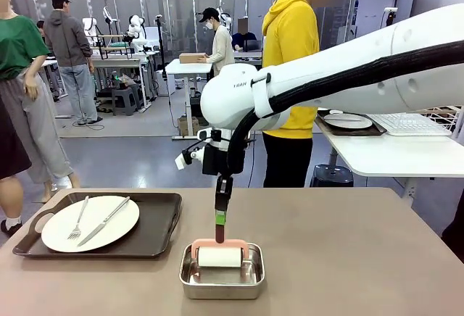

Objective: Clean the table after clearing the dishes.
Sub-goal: When the left (or right) Handle tray is removed, use the left hand (or right hand) to clean the left (or right) side of the table with the Lint Roller.

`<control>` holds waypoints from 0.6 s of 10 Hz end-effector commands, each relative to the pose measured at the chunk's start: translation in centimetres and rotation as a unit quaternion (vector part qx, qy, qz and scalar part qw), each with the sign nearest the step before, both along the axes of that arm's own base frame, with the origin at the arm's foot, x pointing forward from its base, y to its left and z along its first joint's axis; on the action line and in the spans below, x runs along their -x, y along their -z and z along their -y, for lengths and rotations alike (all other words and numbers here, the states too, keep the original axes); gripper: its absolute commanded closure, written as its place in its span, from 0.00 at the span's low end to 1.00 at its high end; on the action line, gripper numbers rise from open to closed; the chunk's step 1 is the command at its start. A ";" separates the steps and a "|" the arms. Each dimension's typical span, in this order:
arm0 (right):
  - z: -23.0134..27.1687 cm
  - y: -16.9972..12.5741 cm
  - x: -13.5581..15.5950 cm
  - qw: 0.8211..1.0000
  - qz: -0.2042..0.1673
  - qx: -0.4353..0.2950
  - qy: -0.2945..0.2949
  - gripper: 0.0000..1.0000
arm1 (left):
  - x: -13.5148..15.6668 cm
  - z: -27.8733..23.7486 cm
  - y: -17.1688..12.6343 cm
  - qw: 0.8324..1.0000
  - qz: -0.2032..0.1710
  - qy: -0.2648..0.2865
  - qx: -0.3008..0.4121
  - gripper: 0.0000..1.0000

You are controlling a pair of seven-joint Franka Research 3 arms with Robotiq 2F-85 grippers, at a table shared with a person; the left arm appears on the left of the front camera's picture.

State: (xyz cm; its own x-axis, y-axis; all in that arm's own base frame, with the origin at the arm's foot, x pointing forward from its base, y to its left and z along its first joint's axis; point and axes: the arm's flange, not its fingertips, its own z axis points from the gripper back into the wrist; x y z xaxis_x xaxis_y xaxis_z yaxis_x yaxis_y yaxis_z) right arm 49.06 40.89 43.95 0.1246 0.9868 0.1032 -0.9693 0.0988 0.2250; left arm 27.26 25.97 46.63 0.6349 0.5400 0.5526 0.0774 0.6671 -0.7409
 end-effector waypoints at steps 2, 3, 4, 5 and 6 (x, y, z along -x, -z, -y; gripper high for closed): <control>3.0 -5.6 1.7 0.995 0.045 -0.015 0.089 1.00 | 0.0 -0.2 0.0 1.000 0.012 0.004 0.004 0.00; 4.3 -6.8 1.5 0.990 0.056 -0.024 0.126 1.00 | 0.0 -0.2 0.0 1.000 0.012 0.004 0.004 0.00; 5.7 -8.3 1.3 0.981 0.064 -0.048 0.177 1.00 | 0.0 -0.2 0.0 1.000 0.012 0.004 0.004 0.00; 7.6 -9.5 0.9 0.970 0.077 -0.064 0.224 1.00 | 0.0 -0.2 0.0 1.000 0.012 0.004 0.004 0.00; 9.9 -10.7 0.4 0.950 0.082 -0.075 0.292 1.00 | 0.0 -0.2 0.0 1.000 0.012 0.004 0.004 0.00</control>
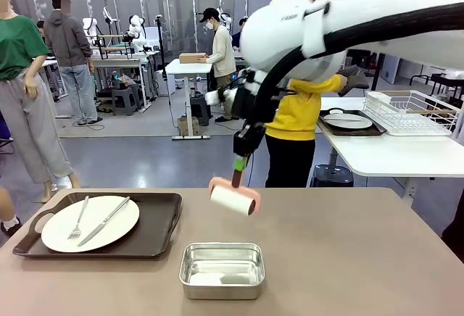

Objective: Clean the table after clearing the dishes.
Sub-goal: When the left (or right) Handle tray is removed, use the left hand (or right hand) to clean the left (or right) side of the table with the Lint Roller.

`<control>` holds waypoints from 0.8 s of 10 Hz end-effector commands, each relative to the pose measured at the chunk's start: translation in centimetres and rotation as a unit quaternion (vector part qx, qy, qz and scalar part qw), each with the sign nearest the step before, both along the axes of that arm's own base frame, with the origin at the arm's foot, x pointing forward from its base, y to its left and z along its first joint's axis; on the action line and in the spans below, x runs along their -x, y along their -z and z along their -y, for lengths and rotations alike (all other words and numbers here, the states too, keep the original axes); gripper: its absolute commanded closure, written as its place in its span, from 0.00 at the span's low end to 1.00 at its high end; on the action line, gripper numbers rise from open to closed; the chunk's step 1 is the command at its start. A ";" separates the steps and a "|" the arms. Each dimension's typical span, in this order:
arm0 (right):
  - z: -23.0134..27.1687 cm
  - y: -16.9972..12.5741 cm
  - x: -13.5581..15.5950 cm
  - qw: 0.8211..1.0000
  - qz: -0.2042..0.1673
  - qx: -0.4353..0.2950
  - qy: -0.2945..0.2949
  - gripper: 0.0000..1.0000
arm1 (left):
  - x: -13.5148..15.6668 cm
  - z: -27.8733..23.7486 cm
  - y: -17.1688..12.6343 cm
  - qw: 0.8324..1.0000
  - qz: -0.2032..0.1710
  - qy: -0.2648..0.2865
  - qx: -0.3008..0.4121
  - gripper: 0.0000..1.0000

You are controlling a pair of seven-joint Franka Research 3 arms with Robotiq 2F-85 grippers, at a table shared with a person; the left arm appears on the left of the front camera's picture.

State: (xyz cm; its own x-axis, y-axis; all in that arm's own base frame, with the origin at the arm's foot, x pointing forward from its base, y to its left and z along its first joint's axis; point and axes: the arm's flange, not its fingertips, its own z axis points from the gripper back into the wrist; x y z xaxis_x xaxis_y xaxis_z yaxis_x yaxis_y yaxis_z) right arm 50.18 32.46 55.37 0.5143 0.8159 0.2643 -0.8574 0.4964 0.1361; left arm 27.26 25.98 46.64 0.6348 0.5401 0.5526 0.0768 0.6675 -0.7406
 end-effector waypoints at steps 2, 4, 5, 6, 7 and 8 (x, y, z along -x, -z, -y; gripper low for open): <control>6.0 0.9 1.0 0.981 0.017 -0.052 0.187 1.00 | 0.0 -0.2 0.0 1.000 0.012 0.004 0.004 0.00; 10.6 2.8 2.0 0.961 -0.003 -0.099 0.259 1.00 | 0.0 -0.2 0.0 1.000 0.012 0.004 0.004 0.00; 12.7 4.0 2.5 0.946 -0.015 -0.123 0.299 1.00 | 0.0 -0.2 0.0 1.000 0.012 0.004 0.004 0.00; 14.8 5.2 2.9 0.929 -0.034 -0.159 0.331 1.00 | 0.0 -0.2 0.0 1.000 0.012 0.004 0.004 0.00; 16.9 6.2 3.3 0.913 -0.032 -0.176 0.366 1.00 | 0.0 -0.2 0.0 1.000 0.012 0.004 0.004 0.00; 18.5 7.5 3.5 0.898 -0.040 -0.186 0.396 1.00 | 0.0 -0.2 0.0 1.000 0.012 0.004 0.004 0.00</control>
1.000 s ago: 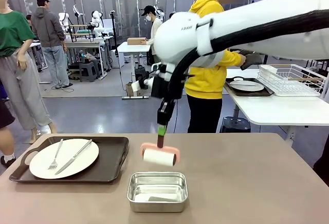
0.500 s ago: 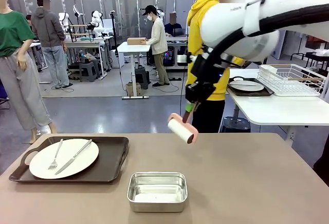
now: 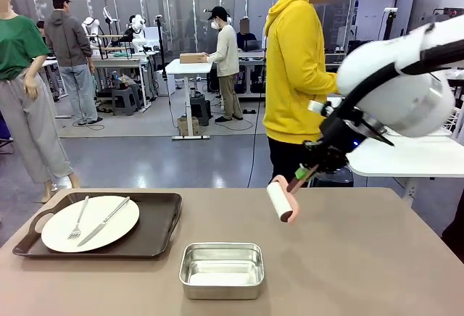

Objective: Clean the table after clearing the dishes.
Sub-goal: When the left (or right) Handle tray is removed, use the left hand (or right hand) to clean the left (or right) side of the table with the Lint Roller.

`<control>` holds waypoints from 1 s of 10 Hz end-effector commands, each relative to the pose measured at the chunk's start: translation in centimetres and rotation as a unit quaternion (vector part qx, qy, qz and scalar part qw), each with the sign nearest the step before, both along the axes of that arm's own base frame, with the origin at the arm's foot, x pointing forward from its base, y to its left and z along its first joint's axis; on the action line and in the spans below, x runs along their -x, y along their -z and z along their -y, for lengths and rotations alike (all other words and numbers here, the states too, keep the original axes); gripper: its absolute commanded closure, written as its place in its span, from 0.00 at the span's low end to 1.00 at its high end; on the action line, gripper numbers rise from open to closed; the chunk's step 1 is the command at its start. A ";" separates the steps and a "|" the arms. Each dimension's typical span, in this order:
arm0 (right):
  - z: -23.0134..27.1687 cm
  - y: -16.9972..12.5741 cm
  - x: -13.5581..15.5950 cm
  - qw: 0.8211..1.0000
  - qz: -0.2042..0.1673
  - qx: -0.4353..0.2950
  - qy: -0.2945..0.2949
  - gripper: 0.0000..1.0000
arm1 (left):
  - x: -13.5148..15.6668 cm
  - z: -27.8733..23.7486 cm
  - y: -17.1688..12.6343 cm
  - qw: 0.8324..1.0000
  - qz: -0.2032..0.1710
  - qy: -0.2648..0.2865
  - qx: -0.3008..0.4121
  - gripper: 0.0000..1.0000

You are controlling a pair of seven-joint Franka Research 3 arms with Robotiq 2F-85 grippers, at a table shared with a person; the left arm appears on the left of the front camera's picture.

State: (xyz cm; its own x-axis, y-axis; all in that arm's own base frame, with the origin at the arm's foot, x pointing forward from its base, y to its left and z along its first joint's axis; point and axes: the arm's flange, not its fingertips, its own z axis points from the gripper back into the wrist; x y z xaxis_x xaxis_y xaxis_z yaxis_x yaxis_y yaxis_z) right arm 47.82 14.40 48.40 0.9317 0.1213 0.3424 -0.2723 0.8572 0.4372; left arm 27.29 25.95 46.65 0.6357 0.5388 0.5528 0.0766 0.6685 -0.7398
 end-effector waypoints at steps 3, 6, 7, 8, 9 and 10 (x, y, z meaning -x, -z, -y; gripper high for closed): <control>2.3 5.2 1.0 0.989 -0.051 -0.102 0.097 1.00 | 0.1 -0.2 0.0 1.000 0.013 0.004 0.005 0.00; 0.9 8.8 0.5 0.984 -0.090 -0.122 0.095 1.00 | 0.1 -0.2 0.0 1.000 0.013 0.004 0.005 0.00; 0.9 9.6 0.2 0.982 -0.103 -0.131 0.088 1.00 | 0.1 -0.2 0.0 1.000 0.013 0.004 0.005 0.00; 1.1 10.1 0.1 0.982 -0.108 -0.138 0.077 1.00 | 0.1 -0.2 0.0 1.000 0.013 0.004 0.005 0.00; 1.7 9.5 0.7 0.989 -0.080 -0.112 0.051 1.00 | 0.1 -0.2 0.0 1.000 0.013 0.004 0.005 0.00; 1.0 9.9 0.7 0.982 -0.115 -0.120 0.095 1.00 | 0.1 -0.2 0.0 1.000 0.013 0.004 0.005 0.00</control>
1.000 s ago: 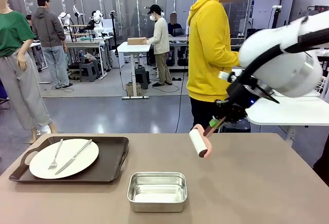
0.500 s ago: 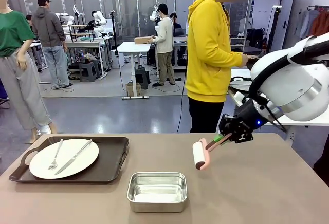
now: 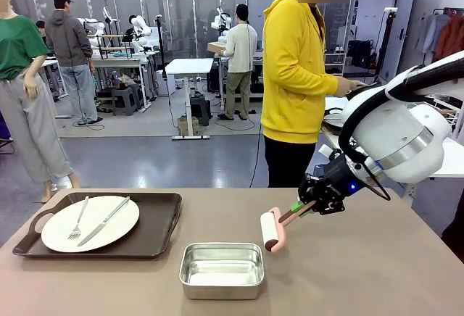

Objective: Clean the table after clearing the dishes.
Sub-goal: When the left (or right) Handle tray is removed, use the left hand (or right hand) to clean the left (or right) side of the table with the Lint Roller.

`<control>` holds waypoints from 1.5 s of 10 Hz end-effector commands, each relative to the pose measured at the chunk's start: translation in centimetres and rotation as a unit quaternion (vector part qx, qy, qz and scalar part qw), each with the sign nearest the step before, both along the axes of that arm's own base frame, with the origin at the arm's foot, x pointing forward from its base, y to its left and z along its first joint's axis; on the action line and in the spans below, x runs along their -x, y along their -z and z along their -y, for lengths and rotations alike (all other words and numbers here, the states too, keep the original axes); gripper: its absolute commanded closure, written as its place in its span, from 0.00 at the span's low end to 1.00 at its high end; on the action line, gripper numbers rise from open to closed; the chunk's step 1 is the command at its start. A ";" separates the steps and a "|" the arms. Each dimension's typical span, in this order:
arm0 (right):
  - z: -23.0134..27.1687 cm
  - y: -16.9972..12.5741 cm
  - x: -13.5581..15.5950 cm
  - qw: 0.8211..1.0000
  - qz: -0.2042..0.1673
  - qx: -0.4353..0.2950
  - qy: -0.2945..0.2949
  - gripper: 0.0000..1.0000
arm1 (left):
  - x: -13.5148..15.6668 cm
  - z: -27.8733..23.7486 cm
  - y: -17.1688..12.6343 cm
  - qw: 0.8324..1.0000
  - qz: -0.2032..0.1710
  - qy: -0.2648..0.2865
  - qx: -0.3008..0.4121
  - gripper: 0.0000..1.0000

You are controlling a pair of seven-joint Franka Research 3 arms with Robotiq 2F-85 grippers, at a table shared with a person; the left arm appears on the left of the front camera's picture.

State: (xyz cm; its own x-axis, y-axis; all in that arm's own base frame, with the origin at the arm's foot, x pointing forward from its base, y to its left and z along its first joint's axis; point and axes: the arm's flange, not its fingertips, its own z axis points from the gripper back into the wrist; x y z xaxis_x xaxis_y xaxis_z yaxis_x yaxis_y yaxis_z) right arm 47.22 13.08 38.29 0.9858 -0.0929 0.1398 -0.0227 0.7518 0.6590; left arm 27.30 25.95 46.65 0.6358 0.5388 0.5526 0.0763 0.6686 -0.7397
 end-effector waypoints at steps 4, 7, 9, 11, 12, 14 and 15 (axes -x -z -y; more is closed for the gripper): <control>-0.4 -0.2 0.1 1.000 -0.011 -0.003 0.013 1.00 | 0.1 -0.2 0.0 1.000 0.013 0.004 0.005 0.00; 0.0 0.1 0.0 1.000 -0.004 -0.001 0.004 0.79 | 0.1 -0.2 0.0 1.000 0.013 0.004 0.005 0.00; 0.7 1.7 -0.9 0.999 -0.025 -0.031 -0.006 0.79 | 0.1 -0.2 0.0 1.000 0.013 0.004 0.005 0.00; 2.0 2.9 -1.1 0.998 -0.039 -0.038 -0.005 0.79 | 0.1 -0.2 0.0 1.000 0.013 0.004 0.005 0.00; 2.4 3.6 -1.3 0.998 -0.044 -0.041 -0.001 0.79 | 0.1 -0.2 0.0 1.000 0.013 0.004 0.005 0.00; 3.7 4.9 -1.1 0.998 -0.054 -0.045 0.007 0.79 | 0.1 -0.2 0.0 1.000 0.013 0.004 0.005 0.00; 4.6 5.7 -0.5 0.998 -0.045 -0.037 0.003 0.79 | 0.1 -0.2 0.0 1.000 0.013 0.004 0.005 0.00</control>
State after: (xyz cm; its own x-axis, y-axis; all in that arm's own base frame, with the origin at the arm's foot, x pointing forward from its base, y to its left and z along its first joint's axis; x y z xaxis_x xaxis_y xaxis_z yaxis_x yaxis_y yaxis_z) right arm 48.18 9.22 33.90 0.9935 -0.1124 0.0155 0.0679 0.6990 0.7119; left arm 27.30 25.95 46.64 0.6359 0.5388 0.5525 0.0763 0.6685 -0.7398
